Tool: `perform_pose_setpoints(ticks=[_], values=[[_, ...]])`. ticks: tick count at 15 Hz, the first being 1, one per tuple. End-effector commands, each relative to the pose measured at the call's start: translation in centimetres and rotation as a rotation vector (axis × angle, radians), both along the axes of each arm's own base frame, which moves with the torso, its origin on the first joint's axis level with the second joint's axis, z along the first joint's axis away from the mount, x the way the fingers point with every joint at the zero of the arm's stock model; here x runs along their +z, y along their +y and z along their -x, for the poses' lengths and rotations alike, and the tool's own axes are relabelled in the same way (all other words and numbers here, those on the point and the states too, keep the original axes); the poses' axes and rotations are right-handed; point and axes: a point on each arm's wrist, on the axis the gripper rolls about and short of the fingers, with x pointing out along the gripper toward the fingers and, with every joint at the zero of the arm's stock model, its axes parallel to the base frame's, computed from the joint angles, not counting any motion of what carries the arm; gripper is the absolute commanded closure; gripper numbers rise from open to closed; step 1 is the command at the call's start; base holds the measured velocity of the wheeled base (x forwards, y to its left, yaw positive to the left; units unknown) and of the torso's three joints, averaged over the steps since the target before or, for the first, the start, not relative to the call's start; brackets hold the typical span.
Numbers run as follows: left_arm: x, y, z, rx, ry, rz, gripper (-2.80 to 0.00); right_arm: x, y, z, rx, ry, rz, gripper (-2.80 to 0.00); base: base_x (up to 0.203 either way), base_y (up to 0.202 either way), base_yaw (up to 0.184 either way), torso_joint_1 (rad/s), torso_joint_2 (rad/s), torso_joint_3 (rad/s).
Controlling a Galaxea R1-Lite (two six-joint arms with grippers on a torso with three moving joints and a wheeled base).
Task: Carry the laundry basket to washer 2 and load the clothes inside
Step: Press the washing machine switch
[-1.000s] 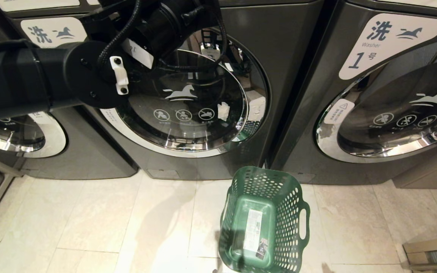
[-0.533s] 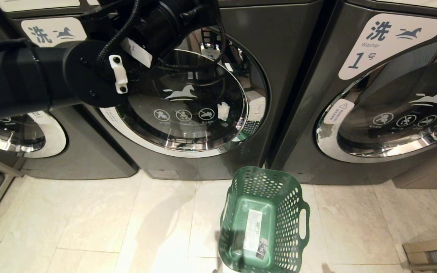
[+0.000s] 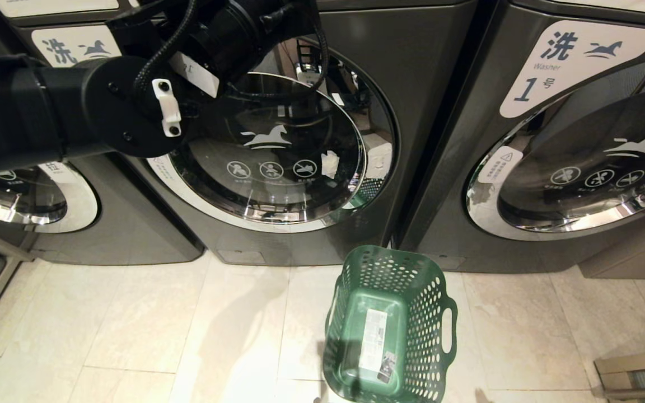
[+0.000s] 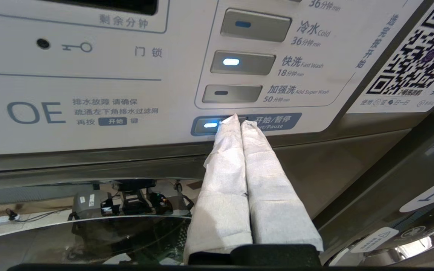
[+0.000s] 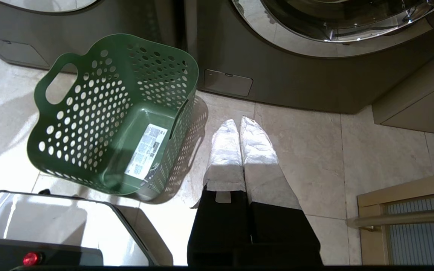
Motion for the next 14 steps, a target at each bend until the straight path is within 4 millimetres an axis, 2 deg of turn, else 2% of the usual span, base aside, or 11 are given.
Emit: perform_pose_setpoints(ticks=[1,5,7,11,14], values=[[-0.1,-0.1,0.5,-0.011,0.007,-0.006,0.0,0.0,0.0,0.0,0.0,0.002,0.001,0.0,0.0,0.0,0.0,0.0,0.0,0.0],[-1.4,-1.3,2.3,-0.039,0.063,-0.031,0.0,0.0,0.0,0.0,0.0,0.001,0.001,0.0,0.0,0.0,0.0,0.0,0.0,0.0],[-1.3,-1.5,2.3,-0.034,0.043,-0.012,0.0,0.0,0.0,0.0,-0.001,0.001,-0.003,0.0,0.0,0.0,0.0,0.0,0.0,0.0],[-1.0,-1.3,2.6,-0.033,0.035,-0.008,0.0,0.0,0.0,0.0,-0.001,0.002,-0.003,0.0,0.0,0.0,0.0,0.0,0.0,0.0],[0.0,0.1,3.0,-0.011,0.022,0.002,0.0,0.0,0.0,0.0,-0.001,0.001,-0.003,0.0,0.0,0.0,0.0,0.0,0.0,0.0]])
